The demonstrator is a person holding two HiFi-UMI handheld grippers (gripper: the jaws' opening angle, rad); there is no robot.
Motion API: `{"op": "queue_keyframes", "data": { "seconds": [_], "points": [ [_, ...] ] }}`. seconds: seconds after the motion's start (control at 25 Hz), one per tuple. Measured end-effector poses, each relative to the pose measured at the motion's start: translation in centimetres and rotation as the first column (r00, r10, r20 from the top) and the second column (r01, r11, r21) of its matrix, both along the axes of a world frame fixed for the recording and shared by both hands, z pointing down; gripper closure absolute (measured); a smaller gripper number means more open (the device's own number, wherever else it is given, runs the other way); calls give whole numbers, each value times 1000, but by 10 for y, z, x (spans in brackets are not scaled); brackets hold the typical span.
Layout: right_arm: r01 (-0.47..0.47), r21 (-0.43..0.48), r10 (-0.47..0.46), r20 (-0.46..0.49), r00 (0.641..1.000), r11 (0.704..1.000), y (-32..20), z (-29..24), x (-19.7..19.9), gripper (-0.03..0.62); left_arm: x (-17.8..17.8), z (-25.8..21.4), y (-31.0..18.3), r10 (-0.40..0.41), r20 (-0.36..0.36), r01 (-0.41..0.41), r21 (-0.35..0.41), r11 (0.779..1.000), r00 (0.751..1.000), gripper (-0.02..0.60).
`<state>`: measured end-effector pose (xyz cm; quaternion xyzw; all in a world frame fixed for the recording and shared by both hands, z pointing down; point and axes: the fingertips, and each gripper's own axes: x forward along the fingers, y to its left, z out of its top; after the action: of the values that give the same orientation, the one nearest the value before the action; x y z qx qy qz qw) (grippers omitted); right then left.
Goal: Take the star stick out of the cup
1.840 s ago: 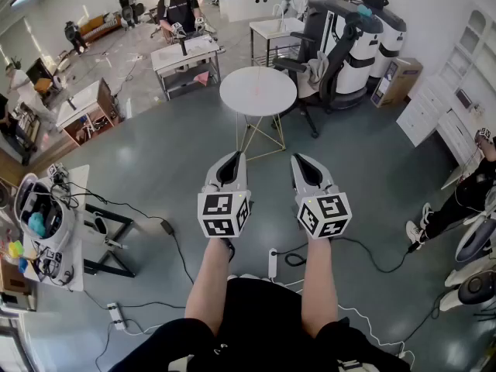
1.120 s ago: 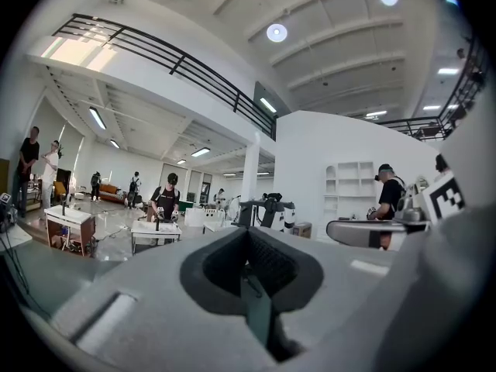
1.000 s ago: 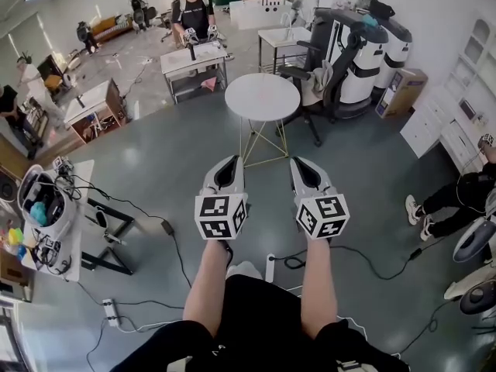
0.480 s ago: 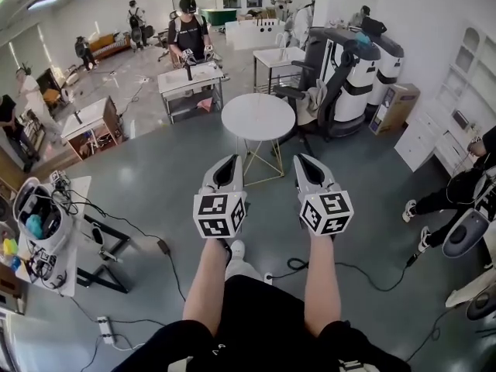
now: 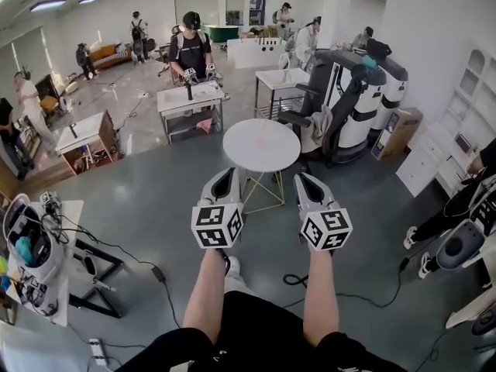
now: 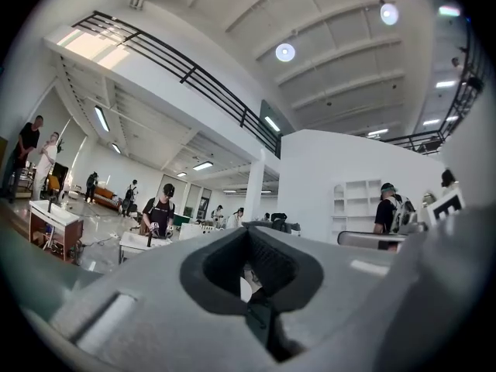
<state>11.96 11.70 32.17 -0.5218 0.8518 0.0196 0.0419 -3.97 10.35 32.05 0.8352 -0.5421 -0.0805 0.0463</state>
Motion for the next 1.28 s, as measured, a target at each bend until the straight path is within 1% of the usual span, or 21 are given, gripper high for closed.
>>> {"op": "queue_keyframes", "data": {
  "seconds": [0.24,0.48,0.68,0.88,0.96,1.04,1.2,1.28],
  "points": [
    [-6,-43,6,17,1000,999,-56,34,-5,589,3,31,-58,34,-2,-35,-43,998,999,578],
    [-1,-98,4,33,999,995,-125,70,-15,589,-5,72,-125,39,7,-38,-113,993,999,578],
    [0,-153,9,58,998,988,-194,93,-25,588,-15,89,-198,42,23,-38,-170,985,999,578],
    [-11,-199,29,88,996,980,-271,107,-28,588,-2,99,-280,109,60,-93,-231,968,992,578],
    [10,-221,13,101,995,975,-293,119,-37,589,1,112,-307,141,76,-116,-270,956,987,578],
    [13,-240,15,116,993,971,-317,130,-42,588,2,126,-337,165,87,-131,-308,942,982,578],
    [-6,-290,36,100,994,957,-357,148,-48,588,-1,147,-386,187,72,-150,-359,921,980,580],
    [-19,-304,47,85,995,952,-367,151,-48,588,-7,155,-406,179,64,-143,-369,918,982,578]
  ]
}}
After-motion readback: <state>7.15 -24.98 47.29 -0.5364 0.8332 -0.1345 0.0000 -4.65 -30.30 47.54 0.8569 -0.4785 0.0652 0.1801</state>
